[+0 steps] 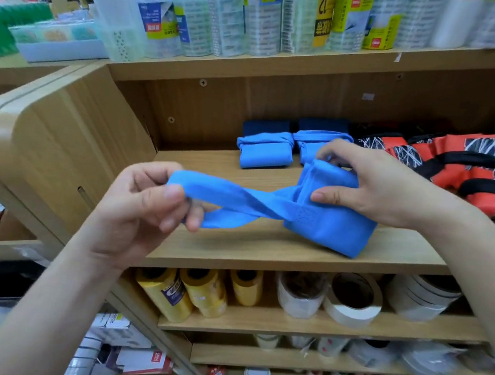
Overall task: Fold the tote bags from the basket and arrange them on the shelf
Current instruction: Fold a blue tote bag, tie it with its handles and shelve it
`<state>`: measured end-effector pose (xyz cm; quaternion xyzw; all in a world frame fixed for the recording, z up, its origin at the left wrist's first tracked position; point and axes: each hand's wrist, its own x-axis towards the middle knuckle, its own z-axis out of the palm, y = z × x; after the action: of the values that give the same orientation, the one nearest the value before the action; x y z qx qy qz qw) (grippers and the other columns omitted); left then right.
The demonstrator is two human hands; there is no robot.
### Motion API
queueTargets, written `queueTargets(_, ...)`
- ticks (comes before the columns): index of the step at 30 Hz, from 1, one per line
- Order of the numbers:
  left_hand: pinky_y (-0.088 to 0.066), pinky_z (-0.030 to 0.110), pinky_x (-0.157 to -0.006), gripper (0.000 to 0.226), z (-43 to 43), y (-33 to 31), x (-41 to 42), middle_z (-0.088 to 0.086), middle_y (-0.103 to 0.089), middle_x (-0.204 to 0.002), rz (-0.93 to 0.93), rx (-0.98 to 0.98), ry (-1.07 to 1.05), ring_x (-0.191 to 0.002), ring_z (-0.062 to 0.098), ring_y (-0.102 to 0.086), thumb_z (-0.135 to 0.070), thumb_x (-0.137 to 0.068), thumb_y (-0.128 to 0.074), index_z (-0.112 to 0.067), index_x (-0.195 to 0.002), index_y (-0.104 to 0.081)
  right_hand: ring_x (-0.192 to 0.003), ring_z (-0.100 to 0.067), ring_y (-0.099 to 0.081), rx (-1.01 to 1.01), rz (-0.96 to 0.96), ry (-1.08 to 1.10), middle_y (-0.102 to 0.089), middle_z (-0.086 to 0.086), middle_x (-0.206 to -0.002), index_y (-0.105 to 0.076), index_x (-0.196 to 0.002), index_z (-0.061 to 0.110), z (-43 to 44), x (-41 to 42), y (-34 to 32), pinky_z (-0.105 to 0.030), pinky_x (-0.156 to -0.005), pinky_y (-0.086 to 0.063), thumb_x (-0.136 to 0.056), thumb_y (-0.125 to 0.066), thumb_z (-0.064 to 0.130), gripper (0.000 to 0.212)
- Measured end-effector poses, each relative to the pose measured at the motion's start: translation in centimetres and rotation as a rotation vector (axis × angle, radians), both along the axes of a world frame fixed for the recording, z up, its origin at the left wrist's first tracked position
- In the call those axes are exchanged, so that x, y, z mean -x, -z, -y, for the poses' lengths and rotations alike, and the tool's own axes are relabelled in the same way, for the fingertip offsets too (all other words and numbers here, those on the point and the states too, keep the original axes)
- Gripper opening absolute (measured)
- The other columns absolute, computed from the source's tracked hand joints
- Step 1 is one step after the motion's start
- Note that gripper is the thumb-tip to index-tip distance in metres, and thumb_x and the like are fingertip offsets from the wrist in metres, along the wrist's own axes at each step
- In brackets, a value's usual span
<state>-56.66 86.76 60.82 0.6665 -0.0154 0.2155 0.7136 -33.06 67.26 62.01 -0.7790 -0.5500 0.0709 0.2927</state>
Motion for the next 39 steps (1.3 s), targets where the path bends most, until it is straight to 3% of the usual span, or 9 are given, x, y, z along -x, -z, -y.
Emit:
queueTargets(7,-0.053,0.019,-0.062,0.061,0.6,-1.4,-2.2,0.004,-0.065,-0.106,0.055,0.376,0.236,-0.059,0.005,-0.058,-0.029,-0.084,-0.068,-0.004,-0.137,-0.051,-0.056,-0.021,-0.049,0.153,0.572,-0.109,-0.029,0.0,-0.087,0.032,-0.116,0.078,0.2,3.7,-2.1,-0.04,-0.059,-0.051,-0.098,-0.049,0.034,0.094)
queueTargets(12,-0.057,0.028,-0.068,0.066,2.3,-2.5,-3.7,0.012,-0.054,-0.133,0.019,0.295,0.428,-0.07,0.014,-0.065,-0.024,-0.089,-0.064,0.0,-0.145,-0.037,-0.055,-0.018,-0.043,0.303,0.827,-0.179,-0.022,0.0,-0.09,0.01,-0.132,0.07,-0.6,5.3,-2.5,-0.03,-0.047,-0.03,-0.097,-0.026,0.028,0.065)
queueTargets(17,-0.055,0.02,-0.064,0.069,2.2,-1.9,-3.6,0.009,-0.057,-0.108,0.046,0.479,0.233,-0.068,0.008,-0.06,-0.009,-0.071,-0.072,0.003,-0.136,-0.049,-0.073,-0.003,-0.045,0.266,0.353,-0.239,-0.042,0.01,-0.089,-0.054,-0.115,0.052,-0.8,2.9,-2.1,-0.025,-0.068,-0.035,-0.096,-0.049,0.043,0.021)
queueTargets(22,-0.056,0.037,-0.085,0.086,1.4,-0.1,-2.8,0.012,-0.063,-0.107,-0.141,0.425,-0.037,-0.101,0.024,-0.066,0.011,-0.045,-0.072,-0.005,-0.129,-0.059,-0.087,0.005,-0.061,0.285,-0.128,-0.353,-0.067,0.023,-0.092,-0.07,-0.092,0.04,-0.5,1.6,-1.6,-0.012,-0.072,-0.045,-0.093,-0.059,0.038,0.011)
queueTargets(28,-0.032,0.03,-0.113,0.124,0.9,-0.6,-2.7,-0.022,-0.017,-0.157,-0.277,-0.797,-0.331,-0.141,-0.008,-0.021,0.002,-0.068,-0.085,-0.045,-0.151,-0.006,-0.097,-0.013,-0.068,0.449,-0.386,-0.537,-0.071,0.007,-0.104,-0.075,-0.102,0.027,-0.4,1.5,-2.1,-0.031,-0.083,-0.056,-0.093,-0.059,0.038,0.021)
queueTargets(31,-0.027,0.033,-0.117,0.079,1.1,-2.5,-3.3,-0.008,-0.032,-0.154,-0.087,-1.149,-0.192,-0.146,0.007,-0.022,-0.022,-0.071,-0.086,-0.028,-0.139,-0.047,-0.101,-0.022,-0.068,0.531,-0.446,-0.614,-0.07,0.0,-0.109,-0.074,-0.104,0.024,-0.7,1.3,-2.1,-0.045,-0.088,-0.056,-0.092,-0.06,0.038,0.024)
queueTargets(34,-0.044,0.036,-0.105,0.007,1.2,-4.3,-3.5,-0.002,-0.073,-0.101,-0.128,-0.881,0.042,-0.119,0.02,-0.06,-0.033,-0.074,-0.078,-0.033,-0.075,-0.071,-0.098,-0.023,-0.068,0.545,-0.497,-0.623,-0.07,-0.002,-0.107,-0.074,-0.104,0.026,-0.5,1.0,-1.9,-0.044,-0.084,-0.056,-0.091,-0.059,0.038,0.023)
queueTargets(37,-0.053,0.041,-0.068,0.029,1.2,-4.2,-3.4,-0.001,-0.063,-0.055,-0.04,-0.54,0.083,-0.062,0.042,-0.059,-0.045,-0.08,-0.072,-0.032,-0.054,-0.067,-0.089,-0.016,-0.068,0.444,-0.608,-0.589,-0.071,0.005,-0.1,-0.073,-0.098,0.04,0.0,0.5,-1.4,-0.035,-0.076,-0.055,-0.087,-0.064,0.041,0.015)
queueTargets(39,-0.052,0.031,-0.061,0.039,1.5,-3.7,-3.6,-0.005,-0.057,-0.05,0.054,-0.285,0.128,-0.046,0.023,-0.055,-0.047,-0.083,-0.069,-0.027,-0.051,-0.06,-0.085,-0.008,-0.068,0.353,-0.72,-0.539,-0.071,0.013,-0.096,-0.073,-0.096,0.045,0.1,0.1,-0.6,-0.026,-0.071,-0.055,-0.077,-0.076,0.047,0.02)
